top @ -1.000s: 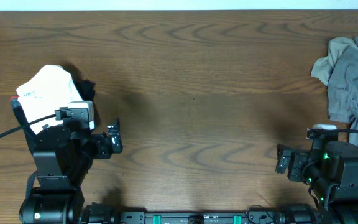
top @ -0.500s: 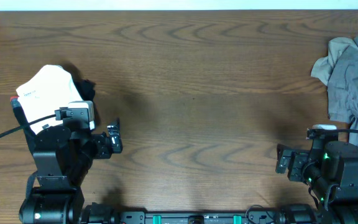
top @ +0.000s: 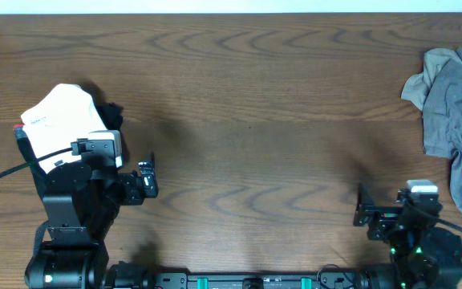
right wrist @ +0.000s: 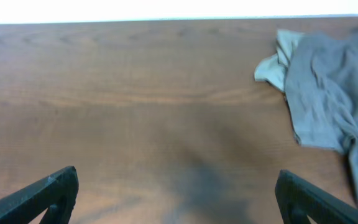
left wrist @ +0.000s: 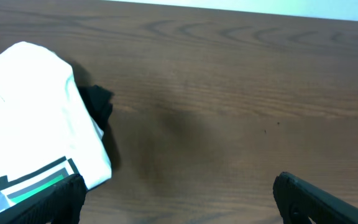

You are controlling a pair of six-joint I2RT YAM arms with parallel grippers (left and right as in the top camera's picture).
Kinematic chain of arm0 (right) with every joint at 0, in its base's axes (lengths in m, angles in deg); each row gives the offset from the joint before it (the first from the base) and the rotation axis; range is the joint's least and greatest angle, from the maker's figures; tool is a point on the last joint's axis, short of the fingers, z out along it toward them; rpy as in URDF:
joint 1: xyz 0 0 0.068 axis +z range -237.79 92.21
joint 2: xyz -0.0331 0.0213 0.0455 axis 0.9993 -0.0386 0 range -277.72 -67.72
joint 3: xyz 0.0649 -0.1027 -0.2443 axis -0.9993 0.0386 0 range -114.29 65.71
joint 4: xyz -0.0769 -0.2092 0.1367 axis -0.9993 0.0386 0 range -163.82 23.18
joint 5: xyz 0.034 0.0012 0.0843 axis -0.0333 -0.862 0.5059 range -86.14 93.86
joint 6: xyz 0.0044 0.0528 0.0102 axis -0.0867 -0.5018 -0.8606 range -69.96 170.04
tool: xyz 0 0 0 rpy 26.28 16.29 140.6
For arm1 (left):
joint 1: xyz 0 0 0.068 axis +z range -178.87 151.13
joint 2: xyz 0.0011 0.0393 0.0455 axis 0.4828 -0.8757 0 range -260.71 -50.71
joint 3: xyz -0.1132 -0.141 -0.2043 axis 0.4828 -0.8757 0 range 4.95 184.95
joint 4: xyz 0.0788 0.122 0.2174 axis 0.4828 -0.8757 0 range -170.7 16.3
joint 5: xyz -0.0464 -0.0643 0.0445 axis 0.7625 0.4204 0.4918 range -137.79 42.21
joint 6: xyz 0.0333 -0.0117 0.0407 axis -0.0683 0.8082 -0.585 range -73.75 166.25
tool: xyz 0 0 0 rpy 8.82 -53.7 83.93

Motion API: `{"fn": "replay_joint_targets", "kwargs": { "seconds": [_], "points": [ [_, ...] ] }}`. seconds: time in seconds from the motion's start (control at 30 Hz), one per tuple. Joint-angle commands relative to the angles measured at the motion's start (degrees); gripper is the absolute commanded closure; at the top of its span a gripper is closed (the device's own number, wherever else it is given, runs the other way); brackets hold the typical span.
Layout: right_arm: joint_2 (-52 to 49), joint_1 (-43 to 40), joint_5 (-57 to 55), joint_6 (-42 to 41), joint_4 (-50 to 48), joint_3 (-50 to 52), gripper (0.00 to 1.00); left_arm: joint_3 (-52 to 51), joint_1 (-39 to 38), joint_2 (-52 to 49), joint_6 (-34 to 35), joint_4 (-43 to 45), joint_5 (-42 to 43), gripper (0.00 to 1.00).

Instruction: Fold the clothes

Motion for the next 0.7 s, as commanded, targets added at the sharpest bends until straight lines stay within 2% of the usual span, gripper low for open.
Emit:
{"fn": "replay_joint_targets", "kwargs": {
  "seconds": [0.0,0.2,0.47,0.67],
  "points": [
    [4.79,-0.15,1.11,1.36,-5.31,6.32,0.01,0.04,0.28,0.04,-0.59,-0.11,-0.70,0.02],
    [7.15,-0.13,3.15,1.36,-19.41,16.50,0.01,0.04,0.28,0.04,-0.59,-0.11,-0.70,0.02],
    [7.15,-0.11,4.31,1.38,-45.72,30.16,0.01,0.04,0.28,0.04,-0.59,-0.11,-0.70,0.02],
    [7.17,-0.02,4.31,3.72,-41.94,29.83,0.01,0.04,0.28,0.04,-0.59,-0.09,-0.70,0.02]
  ]
}}
